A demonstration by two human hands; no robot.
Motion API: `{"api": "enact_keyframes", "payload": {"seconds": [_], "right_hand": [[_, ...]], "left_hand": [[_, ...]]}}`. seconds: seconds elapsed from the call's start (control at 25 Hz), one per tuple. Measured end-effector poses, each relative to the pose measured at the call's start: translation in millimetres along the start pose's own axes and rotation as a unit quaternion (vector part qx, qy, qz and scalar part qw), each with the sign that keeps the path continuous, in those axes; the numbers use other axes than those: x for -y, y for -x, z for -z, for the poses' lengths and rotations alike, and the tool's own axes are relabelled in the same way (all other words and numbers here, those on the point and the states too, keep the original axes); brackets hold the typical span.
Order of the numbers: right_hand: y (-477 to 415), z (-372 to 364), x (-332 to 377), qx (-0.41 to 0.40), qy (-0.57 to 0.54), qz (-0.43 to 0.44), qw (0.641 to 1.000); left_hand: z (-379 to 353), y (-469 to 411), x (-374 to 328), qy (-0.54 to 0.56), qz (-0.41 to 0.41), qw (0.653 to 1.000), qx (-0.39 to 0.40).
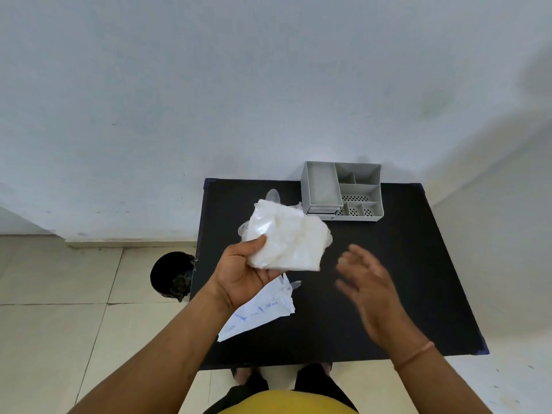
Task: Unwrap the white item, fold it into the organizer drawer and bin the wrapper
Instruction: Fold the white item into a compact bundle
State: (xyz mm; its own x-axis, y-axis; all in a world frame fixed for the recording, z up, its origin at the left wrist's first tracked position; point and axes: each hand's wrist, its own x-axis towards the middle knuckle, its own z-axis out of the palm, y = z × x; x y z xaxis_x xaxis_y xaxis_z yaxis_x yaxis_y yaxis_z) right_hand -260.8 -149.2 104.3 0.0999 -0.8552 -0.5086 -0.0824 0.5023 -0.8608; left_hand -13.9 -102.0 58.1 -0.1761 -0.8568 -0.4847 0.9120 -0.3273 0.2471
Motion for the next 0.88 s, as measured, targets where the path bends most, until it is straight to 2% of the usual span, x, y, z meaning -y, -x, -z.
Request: {"api": "enact_keyframes", "payload": {"seconds": [0.04,0.08,0.12,0.28,0.36,0.4,0.44,0.52,0.56,0.64,0.72,0.8,0.88], "right_hand": [[2,-5,3,0.058,-0.131,-0.079,0.987],[5,-11,4,0.100,-0.179,-0.118,0.972],[7,-19,6,0.125,-0.182,-0.129,0.967],[1,-18,32,0.074,-0.187,-0.077,0.977],[-3,9,58,0.100,-0.193,-0.023,0.976],[-4,23,68,0.114,-0.152,0.006,0.982],[-6,33,77,0.107,-0.056,0.043,0.992],[-11,49,87,0.073,0.141,0.107,0.981],[-16,55,89,0.070,0.172,0.116,0.976],[-22,65,92,0.088,0.157,0.098,0.979],[-26,75,96,0.142,0.088,0.050,0.985],[-29,84,100,0.216,-0.012,-0.023,0.976],[-37,91,98,0.250,-0.048,-0.071,0.964]], "left_hand": [[-8,1,6,0.003,-0.012,1.000,0.006],[-15,1,12,0.002,-0.021,1.000,0.014],[-22,2,20,-0.003,-0.030,0.999,0.025],[-36,6,35,-0.056,-0.046,0.995,0.072],[-33,4,29,-0.073,-0.028,0.996,0.031],[-31,2,27,-0.087,-0.016,0.996,0.004],[-29,0,26,-0.117,-0.005,0.993,-0.021],[-32,-7,30,-0.237,-0.009,0.969,-0.072],[-37,-11,34,-0.291,-0.020,0.953,-0.081],[-52,-21,43,-0.344,-0.045,0.935,-0.077],[-69,-29,51,-0.357,-0.064,0.930,-0.052],[-88,-36,58,-0.330,-0.041,0.943,-0.012],[-104,-42,72,-0.250,0.011,0.968,0.035]]}}
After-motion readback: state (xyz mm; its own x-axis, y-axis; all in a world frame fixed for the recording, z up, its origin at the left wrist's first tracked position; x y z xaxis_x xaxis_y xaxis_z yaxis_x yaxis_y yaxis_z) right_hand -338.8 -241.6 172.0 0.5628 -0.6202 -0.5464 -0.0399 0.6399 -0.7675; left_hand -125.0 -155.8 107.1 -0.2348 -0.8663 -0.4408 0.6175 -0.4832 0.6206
